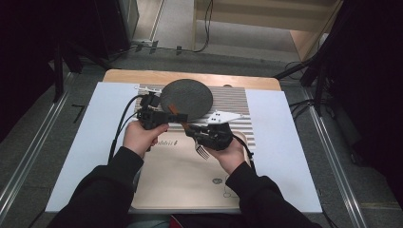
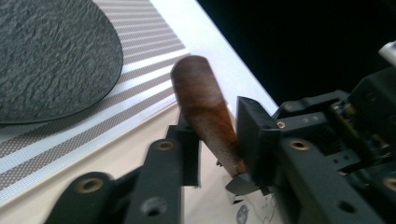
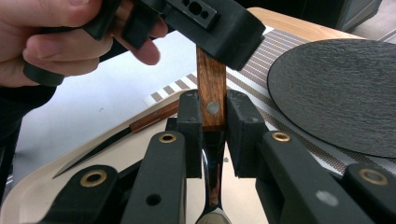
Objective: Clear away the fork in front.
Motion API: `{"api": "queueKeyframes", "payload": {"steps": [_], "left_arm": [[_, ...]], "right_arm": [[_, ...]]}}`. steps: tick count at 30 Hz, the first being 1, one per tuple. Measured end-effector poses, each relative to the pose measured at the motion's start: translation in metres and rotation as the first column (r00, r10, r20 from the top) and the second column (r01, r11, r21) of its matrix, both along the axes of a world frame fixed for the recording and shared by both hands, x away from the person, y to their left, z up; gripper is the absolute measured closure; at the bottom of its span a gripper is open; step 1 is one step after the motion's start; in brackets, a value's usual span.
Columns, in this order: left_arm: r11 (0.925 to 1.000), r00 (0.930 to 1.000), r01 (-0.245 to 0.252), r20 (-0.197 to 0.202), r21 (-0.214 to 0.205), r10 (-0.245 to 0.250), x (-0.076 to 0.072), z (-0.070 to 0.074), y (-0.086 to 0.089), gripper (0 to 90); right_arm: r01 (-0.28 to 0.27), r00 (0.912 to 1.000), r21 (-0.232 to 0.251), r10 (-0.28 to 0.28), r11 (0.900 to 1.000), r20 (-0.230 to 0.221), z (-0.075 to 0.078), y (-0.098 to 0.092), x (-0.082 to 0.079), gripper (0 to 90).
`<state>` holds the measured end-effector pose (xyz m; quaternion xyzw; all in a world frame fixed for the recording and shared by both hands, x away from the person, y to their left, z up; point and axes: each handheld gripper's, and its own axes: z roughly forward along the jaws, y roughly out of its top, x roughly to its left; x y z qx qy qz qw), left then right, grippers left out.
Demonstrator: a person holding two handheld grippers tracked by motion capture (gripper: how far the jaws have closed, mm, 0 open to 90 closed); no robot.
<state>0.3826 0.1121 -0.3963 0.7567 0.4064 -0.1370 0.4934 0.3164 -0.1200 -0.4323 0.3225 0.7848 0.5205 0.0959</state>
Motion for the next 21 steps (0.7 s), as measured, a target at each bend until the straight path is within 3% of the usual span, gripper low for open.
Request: {"api": "queueKeyframes", "payload": {"steps": [3,9,11,16,18,21], "left_arm": [[0.9996,0.9997,0.014,-0.02,-0.023,-0.014,-0.001,0.001,0.0,78.2],[0.9992,0.9995,0.008,-0.03,-0.039,-0.009,-0.001,0.002,0.001,79.6],[0.9994,0.9997,0.007,-0.022,-0.034,-0.008,-0.003,0.003,0.0,80.2],[0.9991,1.0,-0.003,-0.009,-0.042,0.002,-0.004,0.007,0.002,80.5],[0.9993,1.0,-0.001,-0.008,-0.039,0.0,-0.004,0.008,0.003,80.5],[0.999,1.0,-0.005,0.007,-0.045,0.005,-0.004,0.009,0.006,80.5]], "right_arm": [[-0.002,1.0,-0.011,0.002,0.9999,0.005,0.0,0.001,-0.001,75.2],[-0.004,0.9998,-0.007,0.004,1.0,0.022,0.001,0.001,-0.001,75.1],[-0.012,0.9999,0.004,0.012,0.9999,0.004,0.001,0.0,-0.001,73.7],[-0.018,0.9998,0.045,0.019,0.9988,-0.003,0.004,-0.005,-0.001,55.7],[-0.006,0.9998,0.044,0.006,0.999,0.019,0.007,-0.009,-0.003,52.7],[-0.003,1.0,0.045,0.003,0.999,0.004,0.008,-0.015,-0.003,50.1]]}}
